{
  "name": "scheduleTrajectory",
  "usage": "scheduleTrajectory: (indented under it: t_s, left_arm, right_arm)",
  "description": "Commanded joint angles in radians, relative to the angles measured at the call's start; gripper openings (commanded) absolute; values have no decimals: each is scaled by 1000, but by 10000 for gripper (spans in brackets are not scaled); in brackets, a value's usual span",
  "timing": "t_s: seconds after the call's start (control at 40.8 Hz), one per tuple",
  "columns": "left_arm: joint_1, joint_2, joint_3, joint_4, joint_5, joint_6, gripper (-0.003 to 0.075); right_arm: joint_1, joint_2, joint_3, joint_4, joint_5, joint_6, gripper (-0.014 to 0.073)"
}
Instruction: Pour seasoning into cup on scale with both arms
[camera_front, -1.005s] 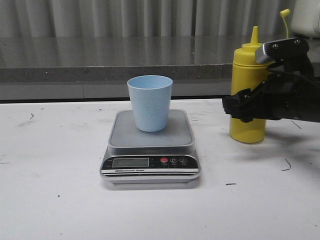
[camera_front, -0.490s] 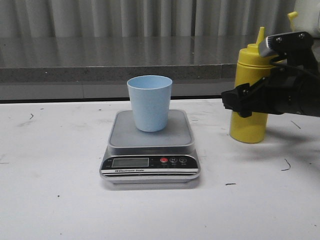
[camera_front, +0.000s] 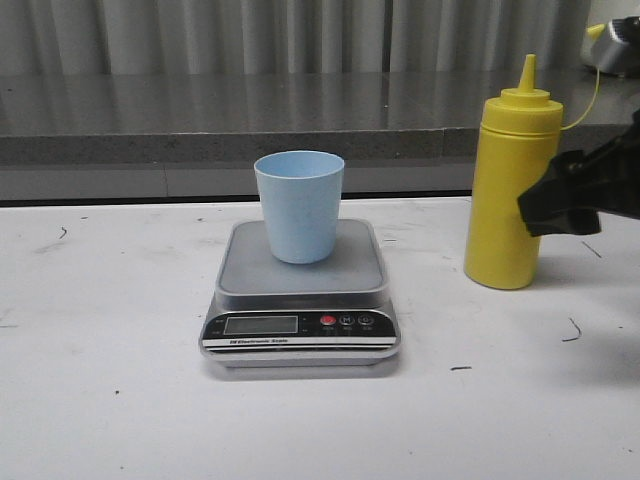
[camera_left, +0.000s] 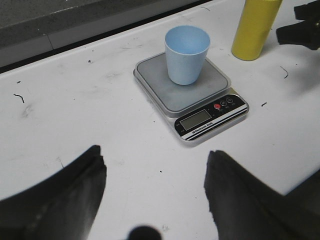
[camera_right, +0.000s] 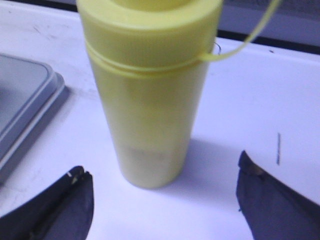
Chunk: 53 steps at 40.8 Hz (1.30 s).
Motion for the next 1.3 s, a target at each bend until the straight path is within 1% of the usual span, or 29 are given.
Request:
scheduleTrajectory:
  t_s: [0.0,0.098,0.172,0.245,0.343,0.368,0.417,0.515,0.613,0.686,0.735,0.907,1.078,1.127,1.201,1.225,1.275]
  left_arm:
    - [1,5,-27,-2,-75,-2,419]
    - [1,5,-27,-2,-75,-2,419]
    - [1,5,-27,46,-102,-2,419]
    - [1,5,-27,94,-153,-2,419]
    - [1,5,-27,96,-190,-2,419]
    - [1,5,-27,96,-194,-2,419]
    - [1,5,-27,96,-196,-2,419]
    - [1,5,-27,96,-196,-2,419]
    - [1,5,-27,96,-197,-2,419]
    - [1,5,-27,96,-199,-2,419]
    - [1,5,-27,96,-199,-2,419]
    - [1,5,-27,42,-193,-2,419]
    - [1,5,-27,40,-201,-2,419]
    - [1,5,-27,40,-201,-2,419]
    - [1,5,-27,40,-201,-2,418]
    - [1,5,-27,40,-199,-2,416]
    - [1,5,-27,40,-199,-2,384]
  right_arm:
    - [15,-151,-15,-16,161,37,602]
    - [67,-295,-30,-15,383,77,599]
    - [117,-375,-55,-3,549,85,595]
    - [173,-442,-92,8,740,84,594]
    - [251,-516,-154,12,1031,76,594]
    - [264,-529,-168,18,1065,68,594]
    - [291,-558,-200,43,1181,37,594]
    - [323,-611,-258,127,1312,-69,594]
    - [325,-662,-281,228,1359,-158,594]
    - [325,-716,-281,298,1362,-193,594]
    - [325,-752,-281,328,1360,-194,594]
    - [325,-886,-257,337,1300,-239,594]
    - [325,-970,-212,337,1236,-252,587]
    - [325,-980,-204,337,1232,-253,552]
    - [325,-982,-197,337,1232,-253,441]
    - [325,-982,-195,337,1231,-253,385]
    - [325,-982,-191,337,1227,-253,261]
